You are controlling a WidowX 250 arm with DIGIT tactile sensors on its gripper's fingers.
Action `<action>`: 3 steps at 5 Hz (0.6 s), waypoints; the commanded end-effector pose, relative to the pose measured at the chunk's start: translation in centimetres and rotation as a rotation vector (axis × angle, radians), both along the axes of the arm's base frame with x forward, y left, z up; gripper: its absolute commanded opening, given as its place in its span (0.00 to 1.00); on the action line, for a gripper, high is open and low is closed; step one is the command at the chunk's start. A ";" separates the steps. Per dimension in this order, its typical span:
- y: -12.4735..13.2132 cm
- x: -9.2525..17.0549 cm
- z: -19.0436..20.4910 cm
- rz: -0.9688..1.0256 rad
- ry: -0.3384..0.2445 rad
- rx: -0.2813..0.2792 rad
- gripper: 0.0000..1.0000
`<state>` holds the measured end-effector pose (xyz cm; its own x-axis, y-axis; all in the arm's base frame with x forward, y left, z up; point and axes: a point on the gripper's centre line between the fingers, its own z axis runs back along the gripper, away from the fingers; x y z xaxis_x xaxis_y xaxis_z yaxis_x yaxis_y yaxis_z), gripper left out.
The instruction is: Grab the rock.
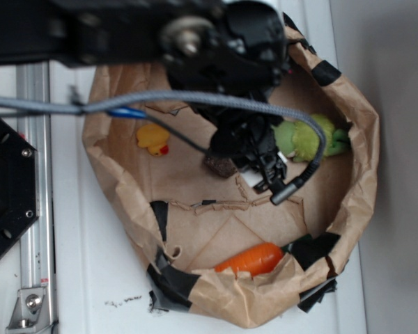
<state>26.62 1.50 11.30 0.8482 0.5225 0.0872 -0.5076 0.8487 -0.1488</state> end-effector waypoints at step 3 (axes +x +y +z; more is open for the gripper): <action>-1.5 -0.7 -8.9 -0.150 0.075 0.031 0.00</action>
